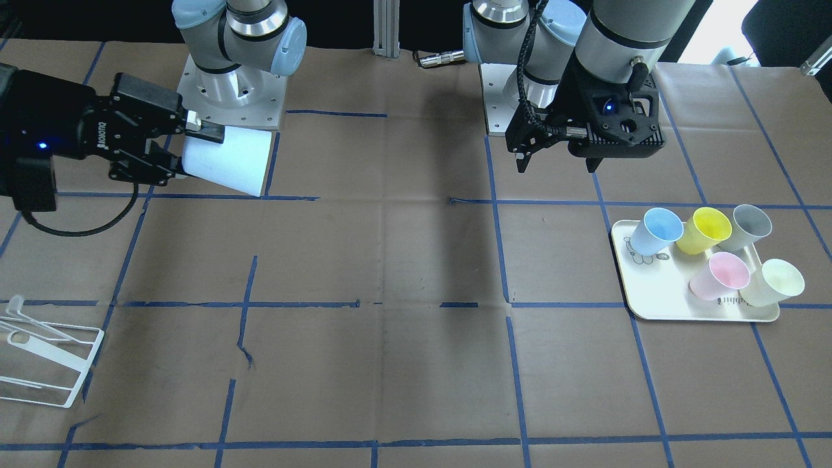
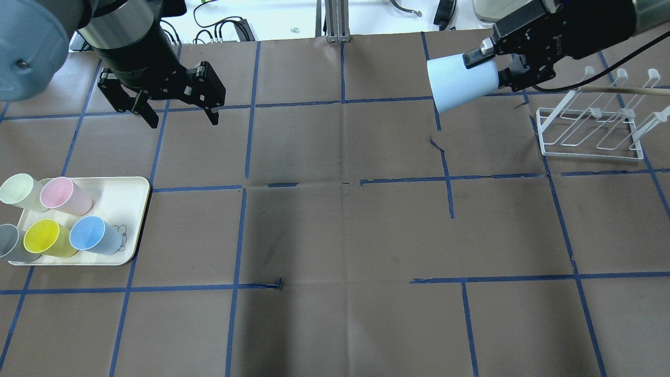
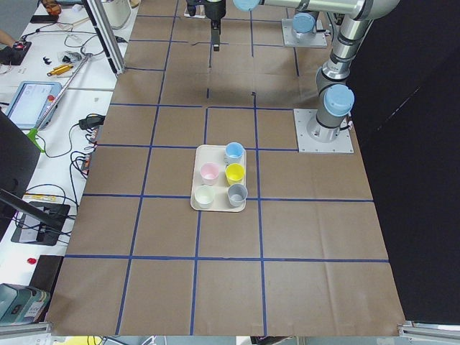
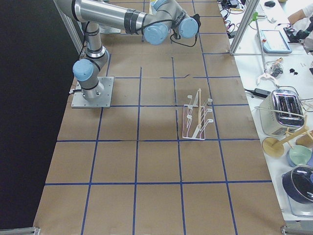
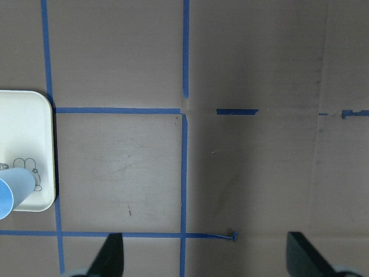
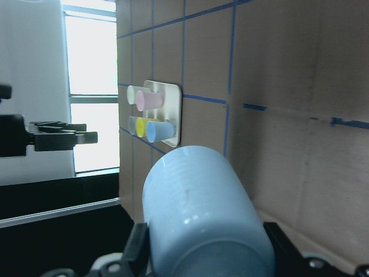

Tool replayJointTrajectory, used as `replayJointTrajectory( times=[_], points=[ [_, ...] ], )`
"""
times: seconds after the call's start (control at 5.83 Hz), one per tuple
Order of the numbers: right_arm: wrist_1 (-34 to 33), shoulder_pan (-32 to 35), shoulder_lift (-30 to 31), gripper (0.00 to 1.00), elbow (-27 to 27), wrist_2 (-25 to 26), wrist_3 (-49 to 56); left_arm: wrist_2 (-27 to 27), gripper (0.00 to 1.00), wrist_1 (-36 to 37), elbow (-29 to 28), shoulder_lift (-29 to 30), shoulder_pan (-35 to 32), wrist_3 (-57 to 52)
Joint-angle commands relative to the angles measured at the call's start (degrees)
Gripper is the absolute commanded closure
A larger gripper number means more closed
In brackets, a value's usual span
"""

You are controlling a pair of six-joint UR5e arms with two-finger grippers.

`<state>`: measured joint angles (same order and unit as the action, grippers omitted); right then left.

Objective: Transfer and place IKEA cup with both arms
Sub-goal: 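Lift the light blue cup off the rack with the right gripper, then carry the cup toward the center while the left gripper reaches toward it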

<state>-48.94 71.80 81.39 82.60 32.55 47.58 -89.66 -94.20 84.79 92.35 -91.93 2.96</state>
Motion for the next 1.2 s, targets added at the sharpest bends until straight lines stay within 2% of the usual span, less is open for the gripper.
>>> replayJointTrajectory(
  times=[0.0, 0.34, 0.51, 0.86, 1.03],
  points=[
    [5.43, 3.94, 0.00, 0.61, 0.54, -11.42, 4.00, 7.52, 0.02, -0.37, 0.11, -0.06, 1.22, -4.67],
    [5.00, 8.77, -0.09, 0.62, 5.97, -20.99, 4.89, 23.84, 0.02, -7.46, 0.11, -0.24, 7.87, -6.99],
    [4.91, 8.79, -0.18, 0.62, 7.30, -21.13, 4.98, 34.54, 0.02, -10.10, 0.81, -0.15, 10.26, -7.09],
    [4.91, 8.88, -0.71, 0.62, 7.84, -21.13, 4.54, 49.42, 0.02, -10.04, 5.37, -0.42, 12.90, -7.44],
    [4.99, 8.88, -0.71, 0.62, 7.75, -21.22, 4.10, 54.98, 0.02, -9.78, 5.91, 0.19, 13.53, -7.96]
  ],
)
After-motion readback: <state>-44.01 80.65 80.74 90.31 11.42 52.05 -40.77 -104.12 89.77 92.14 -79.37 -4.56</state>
